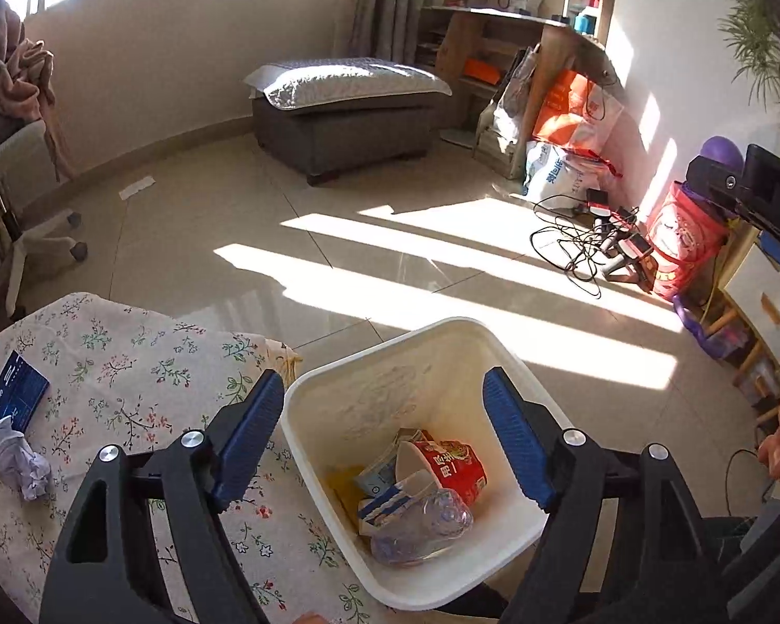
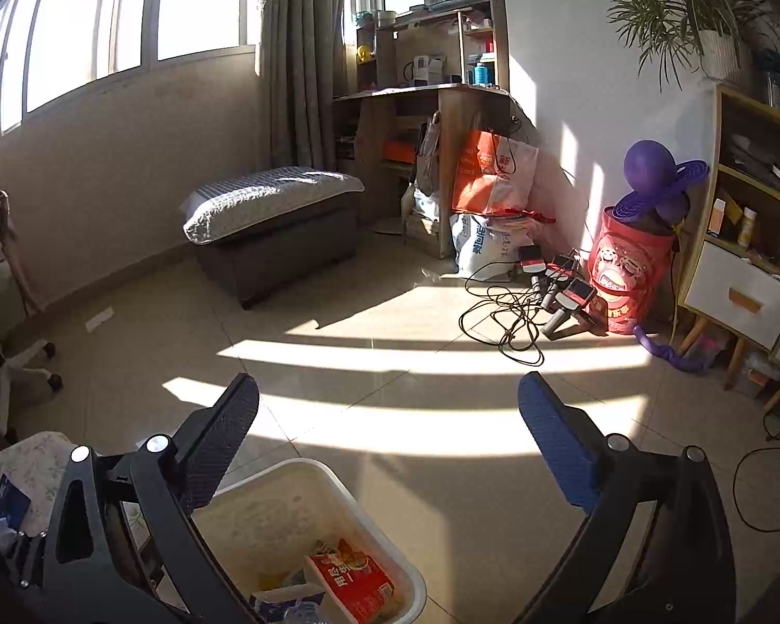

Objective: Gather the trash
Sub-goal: 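Move both open tools back toward the table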

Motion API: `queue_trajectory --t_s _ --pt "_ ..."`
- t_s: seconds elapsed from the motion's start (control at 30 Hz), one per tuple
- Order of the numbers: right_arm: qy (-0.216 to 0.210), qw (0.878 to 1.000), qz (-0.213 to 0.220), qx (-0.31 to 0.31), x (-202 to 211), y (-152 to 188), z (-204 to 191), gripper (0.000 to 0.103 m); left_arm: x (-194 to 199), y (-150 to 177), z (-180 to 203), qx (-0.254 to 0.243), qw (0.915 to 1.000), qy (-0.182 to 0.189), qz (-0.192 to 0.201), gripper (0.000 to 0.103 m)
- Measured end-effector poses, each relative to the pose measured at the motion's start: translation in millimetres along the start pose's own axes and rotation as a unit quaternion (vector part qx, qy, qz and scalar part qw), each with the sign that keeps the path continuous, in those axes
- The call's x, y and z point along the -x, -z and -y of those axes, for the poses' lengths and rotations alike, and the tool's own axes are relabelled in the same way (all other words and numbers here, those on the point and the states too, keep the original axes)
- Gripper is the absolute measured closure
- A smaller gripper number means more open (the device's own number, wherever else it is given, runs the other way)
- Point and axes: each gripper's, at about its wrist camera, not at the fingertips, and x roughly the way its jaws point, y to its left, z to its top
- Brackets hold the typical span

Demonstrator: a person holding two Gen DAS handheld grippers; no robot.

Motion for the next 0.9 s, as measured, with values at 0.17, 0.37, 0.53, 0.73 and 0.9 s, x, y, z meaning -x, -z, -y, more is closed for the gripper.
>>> queue_trajectory --t_s 0.17,0.37,0.53,0.73,0.9 --pt "0.0 1.0 0.006 0.023 5.7 2.7 -13.3 0.007 15.8 -6.3 -15.7 0.017 0.9987 -0.044 0.022 0.02" --pt "-0.013 0.999 0.003 0.048 10.3 7.7 -33.4 0.007 42.8 -15.0 -37.6 0.039 0.9897 -0.122 0.065 0.014" --pt "-0.035 0.997 0.004 0.064 18.8 9.3 -57.0 0.007 61.1 -14.8 -58.1 0.049 0.9813 -0.164 0.088 0.014" --pt "-0.065 0.995 -0.001 0.082 27.6 15.9 -95.0 0.007 74.5 -8.5 -91.0 0.074 0.974 -0.195 0.087 0.013" --pt "-0.097 0.991 -0.001 0.092 40.5 21.1 -128.2 0.007 91.7 -1.5 -123.7 0.099 0.9667 -0.219 0.09 0.013"
